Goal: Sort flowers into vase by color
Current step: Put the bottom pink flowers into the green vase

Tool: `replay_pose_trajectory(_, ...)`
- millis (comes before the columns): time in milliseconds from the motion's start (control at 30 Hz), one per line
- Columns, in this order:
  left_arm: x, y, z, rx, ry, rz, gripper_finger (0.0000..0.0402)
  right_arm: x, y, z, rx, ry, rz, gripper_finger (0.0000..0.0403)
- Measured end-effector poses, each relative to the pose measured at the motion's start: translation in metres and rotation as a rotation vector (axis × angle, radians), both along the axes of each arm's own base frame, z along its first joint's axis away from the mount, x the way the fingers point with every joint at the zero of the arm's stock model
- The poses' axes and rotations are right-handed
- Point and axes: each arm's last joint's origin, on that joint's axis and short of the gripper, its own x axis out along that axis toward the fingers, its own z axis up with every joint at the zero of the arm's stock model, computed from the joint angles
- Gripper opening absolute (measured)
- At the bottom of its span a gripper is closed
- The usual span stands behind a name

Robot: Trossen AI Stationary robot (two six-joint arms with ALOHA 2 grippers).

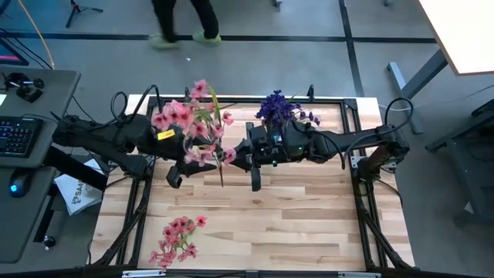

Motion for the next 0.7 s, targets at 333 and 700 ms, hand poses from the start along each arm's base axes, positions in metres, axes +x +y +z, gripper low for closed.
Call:
replay_pose_trajectory(333, 0.008, -0.0024, -0.0044, 0.034, 0.007, 0.012, 0.0205, 0.0049, 0.0013, -0.0065, -0.004, 0.021, 0.013, 0.0)
replay_pose_trajectory(700, 0.0028, 0.0008, -0.0025, 0.079, 0.003, 0.079, 0.0027, 0.0049, 0.0013, -0.0079, -0.007, 0.034, 0.016, 0.0)
